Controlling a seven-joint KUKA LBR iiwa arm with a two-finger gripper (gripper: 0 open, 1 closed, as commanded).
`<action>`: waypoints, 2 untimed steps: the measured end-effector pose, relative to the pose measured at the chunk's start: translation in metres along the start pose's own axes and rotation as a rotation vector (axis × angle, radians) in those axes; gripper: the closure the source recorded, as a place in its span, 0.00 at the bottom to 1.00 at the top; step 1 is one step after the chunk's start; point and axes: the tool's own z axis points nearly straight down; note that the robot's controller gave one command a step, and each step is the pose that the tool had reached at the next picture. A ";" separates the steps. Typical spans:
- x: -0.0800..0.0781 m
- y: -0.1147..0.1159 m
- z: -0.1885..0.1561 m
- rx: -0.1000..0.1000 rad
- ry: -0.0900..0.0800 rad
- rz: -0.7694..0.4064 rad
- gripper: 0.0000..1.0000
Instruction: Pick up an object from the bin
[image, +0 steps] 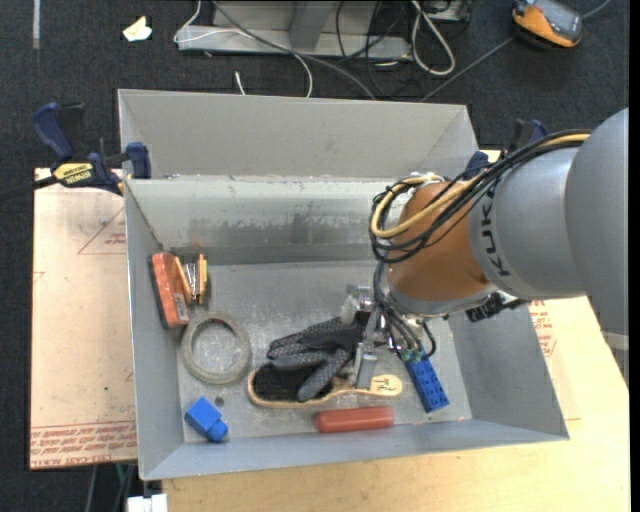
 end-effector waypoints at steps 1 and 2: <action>0.010 0.002 -0.006 0.002 0.007 -0.014 0.00; 0.002 0.002 -0.002 -0.002 -0.001 -0.003 0.00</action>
Offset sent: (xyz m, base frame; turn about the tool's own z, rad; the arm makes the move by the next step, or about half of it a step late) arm -0.0026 0.0008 0.0018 -0.0030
